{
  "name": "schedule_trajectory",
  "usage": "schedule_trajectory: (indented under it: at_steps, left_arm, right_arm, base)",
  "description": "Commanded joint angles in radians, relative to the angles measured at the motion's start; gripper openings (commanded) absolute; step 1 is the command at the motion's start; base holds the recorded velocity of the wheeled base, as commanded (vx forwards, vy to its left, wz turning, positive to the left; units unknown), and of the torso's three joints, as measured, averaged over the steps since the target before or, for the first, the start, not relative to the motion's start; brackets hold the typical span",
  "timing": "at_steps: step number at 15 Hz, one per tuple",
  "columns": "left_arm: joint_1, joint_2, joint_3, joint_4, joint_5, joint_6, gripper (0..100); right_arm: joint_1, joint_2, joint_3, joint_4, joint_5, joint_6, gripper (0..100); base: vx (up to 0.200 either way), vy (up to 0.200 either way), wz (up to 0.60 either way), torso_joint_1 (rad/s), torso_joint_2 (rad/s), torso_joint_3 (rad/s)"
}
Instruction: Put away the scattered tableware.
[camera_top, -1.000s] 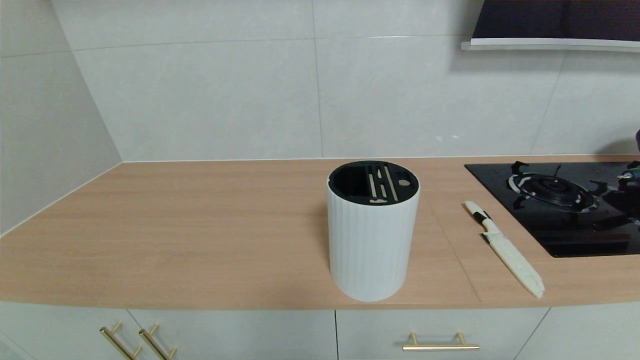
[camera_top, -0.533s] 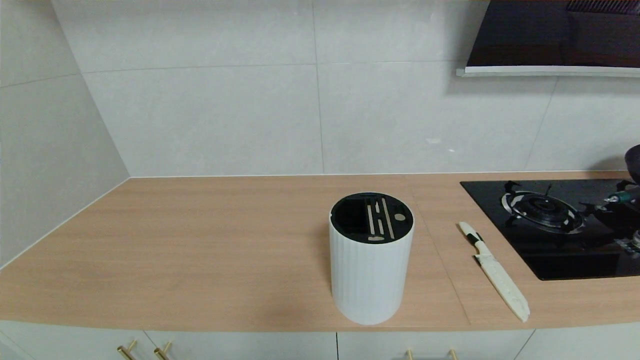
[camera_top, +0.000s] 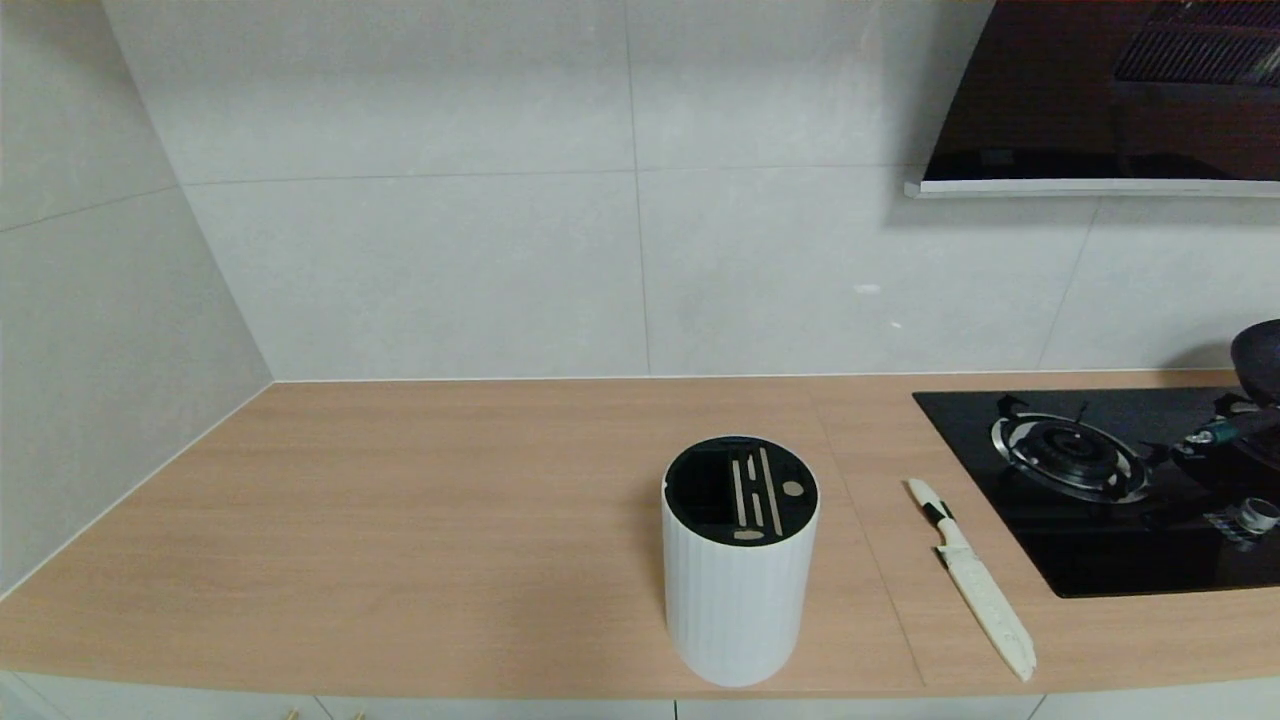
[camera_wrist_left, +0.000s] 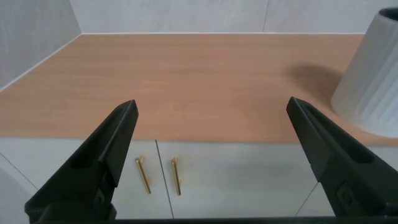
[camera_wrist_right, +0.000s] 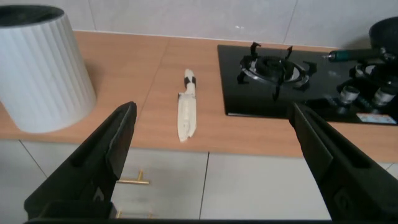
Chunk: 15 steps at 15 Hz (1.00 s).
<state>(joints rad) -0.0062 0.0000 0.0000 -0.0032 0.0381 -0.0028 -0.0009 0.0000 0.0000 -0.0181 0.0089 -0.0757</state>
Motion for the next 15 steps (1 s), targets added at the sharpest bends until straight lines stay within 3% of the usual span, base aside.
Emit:
schedule_trajectory:
  at_steps: [1,10,12,15]
  left_arm:
    - [0.000,0.000,0.000,0.000,0.000,0.000,100]
    - [0.000,0.000,0.000,0.000,0.000,0.000,100]
    - [0.000,0.000,0.000,0.002,0.000,0.003,100]
    - [0.000,0.000,0.000,0.000,0.000,0.003,100]
  right_arm:
    - [-0.001,0.002,0.000,0.000,0.000,0.001,100]
    - [-0.001,0.003,0.000,-0.002,-0.010,-0.025,100]
    - [0.005,0.127,-0.193,0.015,0.000,-0.006,100]
    - [0.007,0.425,-0.296,0.012,0.062,-0.010,100]
  base:
    - [0.000,0.000,0.00,0.134,-0.29,-0.144]
    - [0.000,0.000,0.00,0.004,-0.01,-0.005]
    - [0.000,0.000,0.00,0.000,0.00,0.000]
    - [0.000,0.000,0.00,0.000,0.00,0.000]
